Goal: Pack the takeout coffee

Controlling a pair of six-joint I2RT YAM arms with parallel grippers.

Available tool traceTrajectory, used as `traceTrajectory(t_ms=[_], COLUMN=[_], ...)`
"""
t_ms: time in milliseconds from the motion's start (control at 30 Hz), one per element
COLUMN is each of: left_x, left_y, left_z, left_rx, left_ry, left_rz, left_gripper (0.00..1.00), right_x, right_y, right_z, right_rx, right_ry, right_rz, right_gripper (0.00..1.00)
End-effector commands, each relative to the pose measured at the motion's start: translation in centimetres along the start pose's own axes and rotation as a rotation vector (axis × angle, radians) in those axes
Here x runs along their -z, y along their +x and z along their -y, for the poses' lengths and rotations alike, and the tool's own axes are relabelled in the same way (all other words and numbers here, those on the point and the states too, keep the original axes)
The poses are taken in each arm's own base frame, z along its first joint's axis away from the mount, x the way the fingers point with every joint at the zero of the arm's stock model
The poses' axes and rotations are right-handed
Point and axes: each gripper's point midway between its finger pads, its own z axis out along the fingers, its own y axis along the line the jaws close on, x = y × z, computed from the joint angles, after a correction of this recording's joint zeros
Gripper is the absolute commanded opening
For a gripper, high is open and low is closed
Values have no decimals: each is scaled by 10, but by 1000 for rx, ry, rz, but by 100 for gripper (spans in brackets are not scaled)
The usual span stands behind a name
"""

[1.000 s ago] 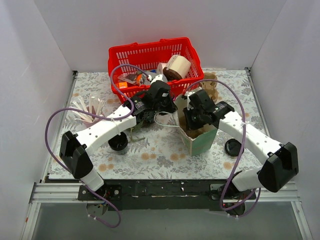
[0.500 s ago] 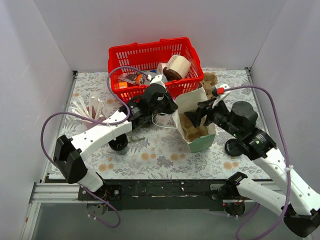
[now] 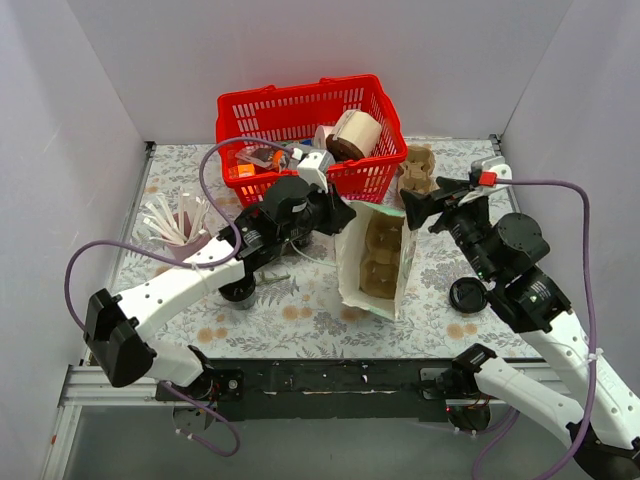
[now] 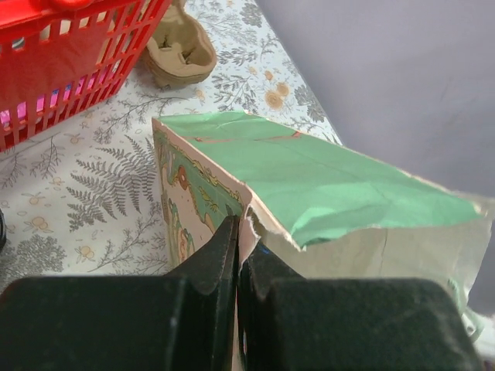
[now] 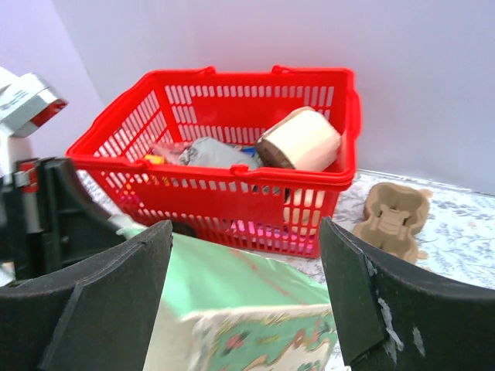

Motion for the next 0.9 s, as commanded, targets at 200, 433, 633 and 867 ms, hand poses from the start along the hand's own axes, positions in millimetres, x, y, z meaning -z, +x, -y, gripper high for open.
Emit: traceTrajectory(t_ms=[200,433,633,867], left_x=[38,34,17,-10], left_y=[-20,-29,-22,8], left_z=[36,37,45,40], left_rx=[-332,-292,-156,-84], left_ry=[177,104,43,-99], left_rz=[154,167,24,-244], left_gripper=[0,0,0,0], right_x=[16,7,4,1], right_y=[-42,-27,-11,29], right_z=[36,37,58,111], right_rx=[12,15,15,10], right_ry=[188,211,359,646], right_rz=[172,69,-58,-342], right_gripper=[83,82,81,79])
